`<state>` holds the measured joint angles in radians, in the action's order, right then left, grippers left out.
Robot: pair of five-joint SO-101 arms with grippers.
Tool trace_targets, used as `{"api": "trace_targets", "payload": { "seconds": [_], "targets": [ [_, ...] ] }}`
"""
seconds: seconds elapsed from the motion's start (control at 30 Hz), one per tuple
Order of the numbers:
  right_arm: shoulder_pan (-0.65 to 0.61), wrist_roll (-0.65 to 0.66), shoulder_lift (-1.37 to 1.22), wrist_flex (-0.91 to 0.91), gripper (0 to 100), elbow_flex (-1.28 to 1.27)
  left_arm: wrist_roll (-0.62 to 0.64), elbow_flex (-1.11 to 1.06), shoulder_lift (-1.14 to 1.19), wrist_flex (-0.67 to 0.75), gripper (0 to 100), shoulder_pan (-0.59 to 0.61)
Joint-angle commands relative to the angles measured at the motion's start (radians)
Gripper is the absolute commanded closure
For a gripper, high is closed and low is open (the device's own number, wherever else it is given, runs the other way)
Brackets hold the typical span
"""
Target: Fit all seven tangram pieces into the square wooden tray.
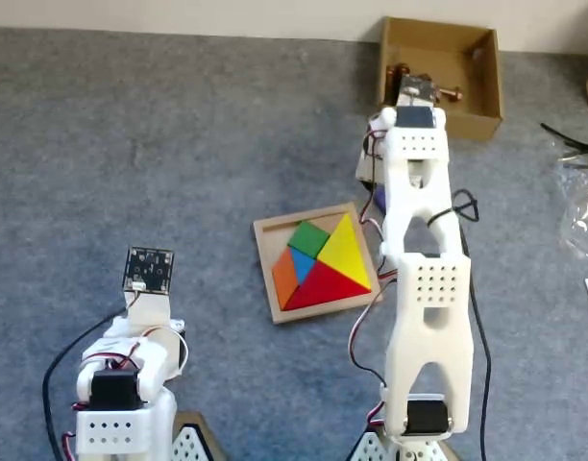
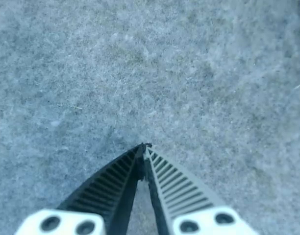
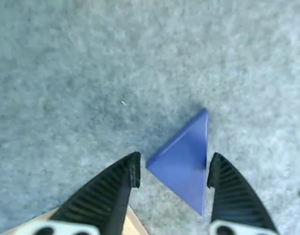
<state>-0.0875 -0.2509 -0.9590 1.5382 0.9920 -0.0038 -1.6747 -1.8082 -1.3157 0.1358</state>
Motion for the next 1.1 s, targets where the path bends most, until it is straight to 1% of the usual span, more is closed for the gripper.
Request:
{"api": "trace_targets", "payload": {
  "seconds": [0.0,0.2,0.37,0.73,0.8,1.07],
  "targets": [
    [-0.013,-0.003,0.022,0.002,78.1,0.058,0.005,-0.022,-0.013,-0.005,99,0.013],
    [-0.024,-0.018,0.022,0.008,78.1,0.056,0.005,-0.022,-0.013,-0.005,99,0.013],
    [-0.022,-0.091,0.021,0.01,78.1,0.054,0.005,-0.022,-0.013,-0.005,99,0.013],
    [-0.018,-0.087,-0.064,0.013,78.1,0.059,0.005,-0.022,-0.013,-0.005,99,0.013],
    [-0.018,-0.087,-0.079,0.038,78.1,0.064,0.005,-0.022,-0.013,-0.005,99,0.013],
    [-0.019,-0.087,-0.081,0.047,78.2,0.065,0.005,-0.022,-0.013,-0.005,99,0.013]
  ]
}}
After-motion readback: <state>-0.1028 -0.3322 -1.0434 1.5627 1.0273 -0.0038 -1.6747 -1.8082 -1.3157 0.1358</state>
